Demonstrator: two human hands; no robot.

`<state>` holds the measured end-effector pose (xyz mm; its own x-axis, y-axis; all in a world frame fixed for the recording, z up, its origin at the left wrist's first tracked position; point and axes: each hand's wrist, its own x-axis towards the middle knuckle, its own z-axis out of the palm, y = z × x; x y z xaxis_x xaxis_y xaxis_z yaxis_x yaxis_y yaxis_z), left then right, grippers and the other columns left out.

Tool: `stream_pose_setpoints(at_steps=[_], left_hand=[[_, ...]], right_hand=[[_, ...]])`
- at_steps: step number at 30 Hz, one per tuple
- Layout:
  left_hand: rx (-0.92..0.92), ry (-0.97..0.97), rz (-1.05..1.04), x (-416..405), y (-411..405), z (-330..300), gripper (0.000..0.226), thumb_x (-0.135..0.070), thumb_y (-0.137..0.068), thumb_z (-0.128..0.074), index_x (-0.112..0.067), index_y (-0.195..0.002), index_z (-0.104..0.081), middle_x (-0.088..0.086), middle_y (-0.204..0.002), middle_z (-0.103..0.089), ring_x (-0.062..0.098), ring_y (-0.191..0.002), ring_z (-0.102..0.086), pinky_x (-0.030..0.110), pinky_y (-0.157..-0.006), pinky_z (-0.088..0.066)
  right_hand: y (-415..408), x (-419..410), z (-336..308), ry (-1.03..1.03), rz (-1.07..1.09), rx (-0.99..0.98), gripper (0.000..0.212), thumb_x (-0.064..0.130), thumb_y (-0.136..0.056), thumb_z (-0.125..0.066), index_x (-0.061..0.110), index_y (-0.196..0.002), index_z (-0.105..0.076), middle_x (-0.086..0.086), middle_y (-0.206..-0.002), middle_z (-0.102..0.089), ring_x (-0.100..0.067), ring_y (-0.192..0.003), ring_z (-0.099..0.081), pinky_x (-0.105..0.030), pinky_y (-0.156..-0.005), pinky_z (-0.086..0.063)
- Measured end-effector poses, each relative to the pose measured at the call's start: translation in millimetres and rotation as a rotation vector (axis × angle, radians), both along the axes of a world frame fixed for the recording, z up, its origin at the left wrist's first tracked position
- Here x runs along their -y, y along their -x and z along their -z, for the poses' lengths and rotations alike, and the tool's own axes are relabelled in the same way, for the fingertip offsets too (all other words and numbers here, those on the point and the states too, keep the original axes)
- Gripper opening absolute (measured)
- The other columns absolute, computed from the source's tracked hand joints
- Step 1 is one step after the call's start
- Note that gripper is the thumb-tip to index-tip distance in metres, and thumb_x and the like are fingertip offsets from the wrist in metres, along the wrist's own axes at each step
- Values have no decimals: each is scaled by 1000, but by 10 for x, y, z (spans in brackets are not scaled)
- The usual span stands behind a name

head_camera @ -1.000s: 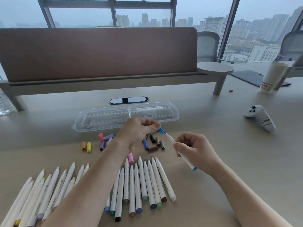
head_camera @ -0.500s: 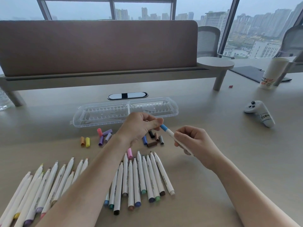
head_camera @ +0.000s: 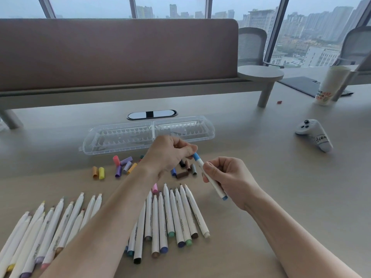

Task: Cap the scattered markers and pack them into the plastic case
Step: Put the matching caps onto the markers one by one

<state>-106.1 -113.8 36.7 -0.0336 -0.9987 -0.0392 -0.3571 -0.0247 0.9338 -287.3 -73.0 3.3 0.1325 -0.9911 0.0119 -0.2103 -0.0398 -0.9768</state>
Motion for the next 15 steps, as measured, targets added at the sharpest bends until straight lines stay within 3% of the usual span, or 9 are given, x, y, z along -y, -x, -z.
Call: stream_pose_setpoints(at_steps=[5,8,11,15], left_hand=[[-25,-46,55,12,-77,-10,19,-30,-85,-76,-12,-92,-78,-4,-75,-76,-4,-59,-60,21,-68,-45],[98,-83,59,20,-178,-39,22,-35,-86,-75,-14,-91,-78,-4,-78,-76,-8,-58,-59,12,-57,-44],[178,-68,-7,63,-331,-2,16,-29,-88,-75,-13,-86,-77,2,-86,-77,10,-84,-68,28,-71,-53],[365,-62,-12,81,-434,33,11,-22,-89,-75,-12,-89,-77,3,-89,-75,19,-90,-70,26,-67,-57]], right_hand=[[46,21,-101,-63,-15,64,22,28,-92,-69,10,-79,-73,-6,-72,-73,-18,-61,-50,-36,-60,-40],[66,1,-132,-109,-70,-37,19,26,-93,-68,9,-85,-71,-6,-77,-76,-10,-58,-57,-27,-56,-45],[98,-36,-129,-139,-88,-87,16,18,-91,-71,2,-89,-68,-12,-76,-75,-8,-49,-56,-21,-50,-47],[142,-54,-123,-145,-83,-191,19,20,-83,-79,4,-87,-69,-13,-73,-74,-16,-52,-56,-26,-51,-50]])
